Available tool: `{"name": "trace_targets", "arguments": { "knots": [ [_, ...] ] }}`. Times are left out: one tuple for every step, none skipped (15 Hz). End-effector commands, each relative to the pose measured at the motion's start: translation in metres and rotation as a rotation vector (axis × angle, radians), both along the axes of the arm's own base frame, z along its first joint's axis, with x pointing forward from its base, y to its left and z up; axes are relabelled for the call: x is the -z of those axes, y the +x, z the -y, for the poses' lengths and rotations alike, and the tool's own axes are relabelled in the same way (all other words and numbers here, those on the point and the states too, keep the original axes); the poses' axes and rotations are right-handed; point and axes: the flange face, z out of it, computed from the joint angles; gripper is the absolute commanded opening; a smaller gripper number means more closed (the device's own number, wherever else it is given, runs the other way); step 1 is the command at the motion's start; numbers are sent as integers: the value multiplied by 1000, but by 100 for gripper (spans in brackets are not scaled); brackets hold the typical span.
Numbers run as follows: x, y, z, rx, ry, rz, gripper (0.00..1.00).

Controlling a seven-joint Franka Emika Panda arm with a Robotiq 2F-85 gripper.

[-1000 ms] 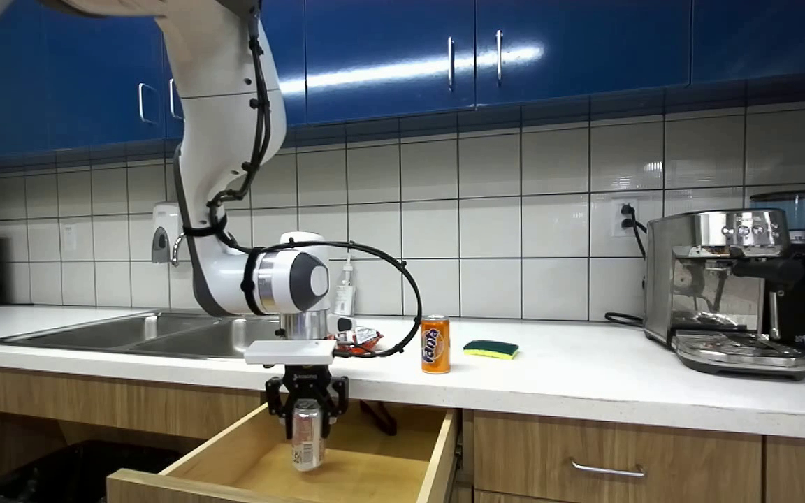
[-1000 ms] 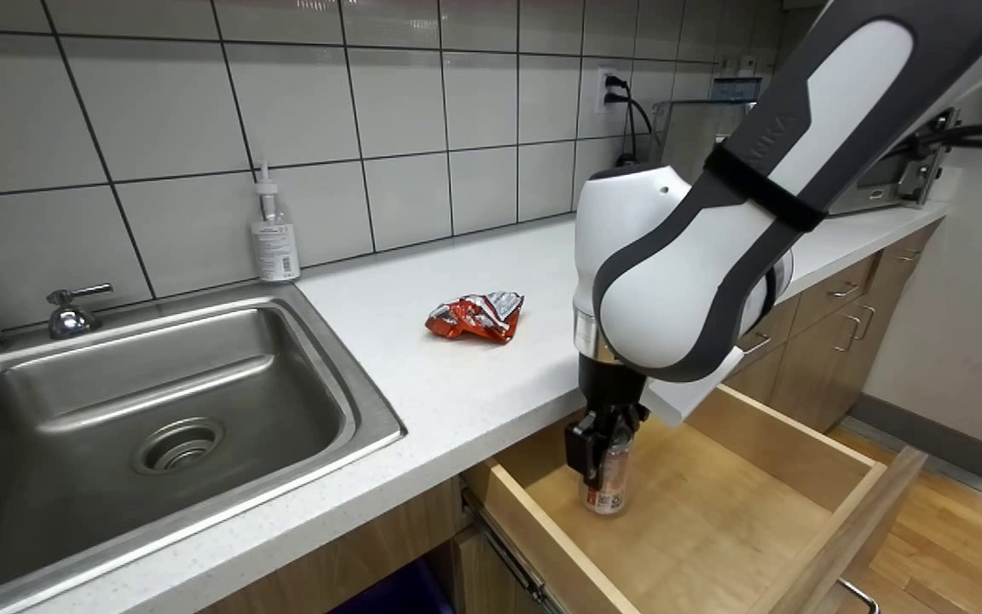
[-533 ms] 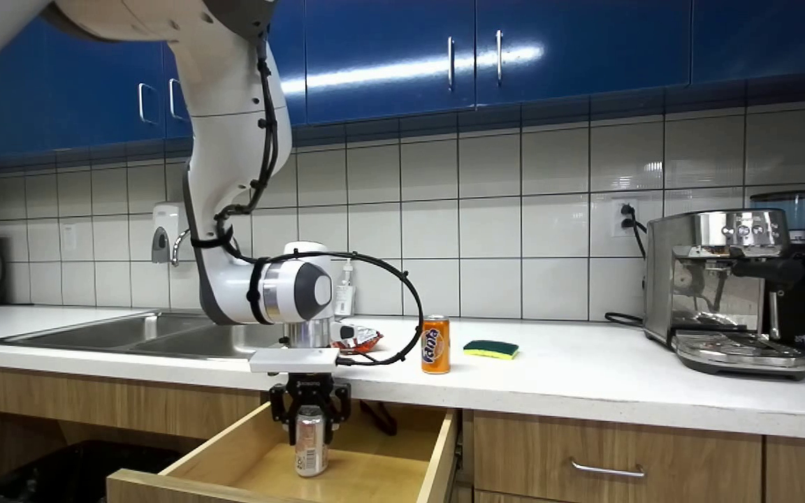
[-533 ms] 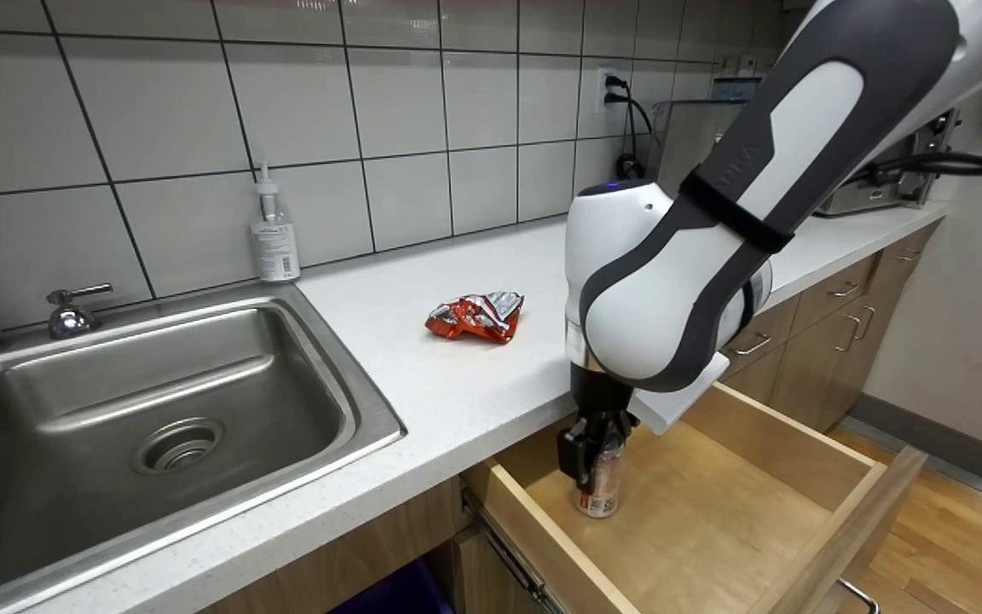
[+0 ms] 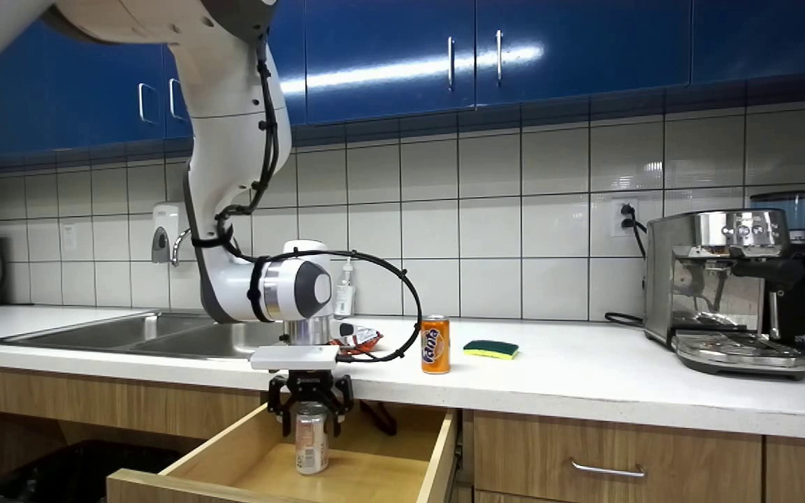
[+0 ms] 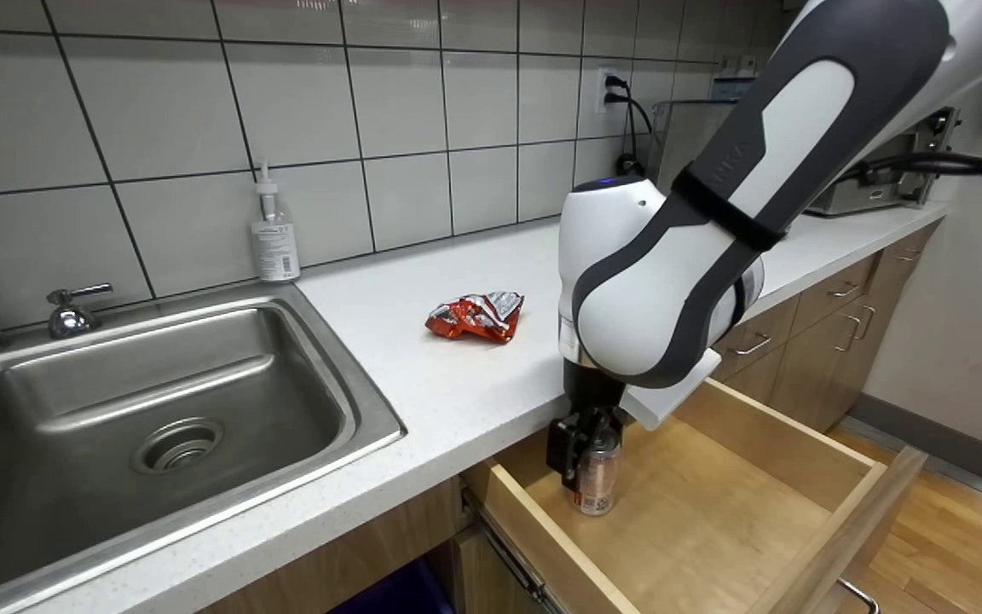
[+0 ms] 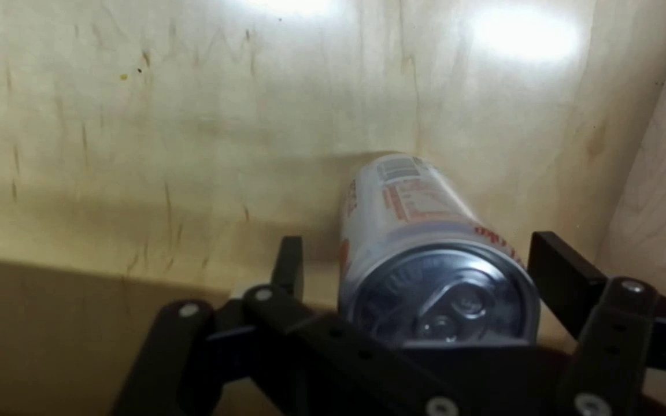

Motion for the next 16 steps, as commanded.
{"name": "trace_targets", "arguments": {
  "knots": [
    [-9,1,-5,0,-11,12,100],
    [-11,1,-7,-3,-11,15,100],
    [-14,-1,-8,-6,-12,21,100],
    [-17,-2,-10,-10,-13,28,100],
    [-21,-4,-12,-14,-15,37,100],
    [-25,-5,-14,-17,-15,49,100],
    [-29,-7,-16,-19,-14,63,100],
    [-33,-9,-18,-22,-13,76,100],
    [-37,-11,-20,-22,-12,89,100],
    [-41,-14,-21,-22,-12,103,100],
    [-46,-16,-22,-20,-11,117,100],
    [-50,-19,-23,-17,-11,129,100],
    [-55,-22,-23,-13,-9,142,100],
    [-61,-24,-23,-8,-8,155,100],
    [-66,-26,-23,-3,-6,168,100],
    [-73,-28,-23,4,-7,182,100]
  ]
}}
